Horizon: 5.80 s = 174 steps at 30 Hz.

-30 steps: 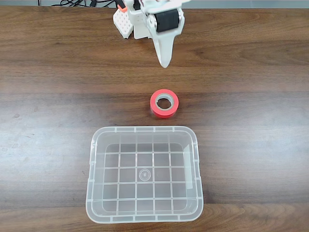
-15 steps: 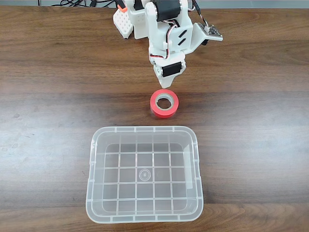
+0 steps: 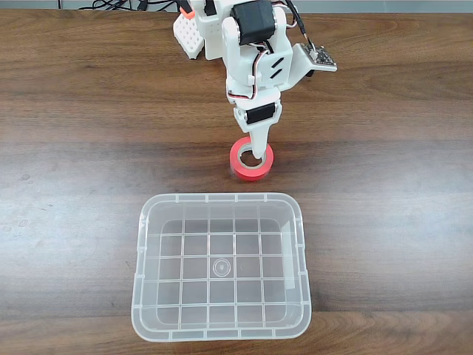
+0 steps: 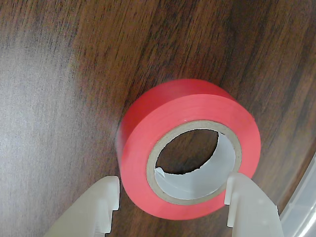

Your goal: Grab the tape and place it in the box.

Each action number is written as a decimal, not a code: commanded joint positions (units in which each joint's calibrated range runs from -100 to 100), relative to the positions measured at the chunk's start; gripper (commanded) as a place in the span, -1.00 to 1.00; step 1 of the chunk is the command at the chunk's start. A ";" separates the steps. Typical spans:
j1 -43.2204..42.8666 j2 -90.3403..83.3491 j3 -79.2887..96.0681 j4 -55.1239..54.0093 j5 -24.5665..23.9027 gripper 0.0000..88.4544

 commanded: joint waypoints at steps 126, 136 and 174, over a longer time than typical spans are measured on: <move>14.71 42.84 -95.45 25.00 2.78 -0.59; 14.27 30.29 -95.28 38.27 2.57 -0.97; 12.66 -62.31 35.34 1.54 4.52 -0.97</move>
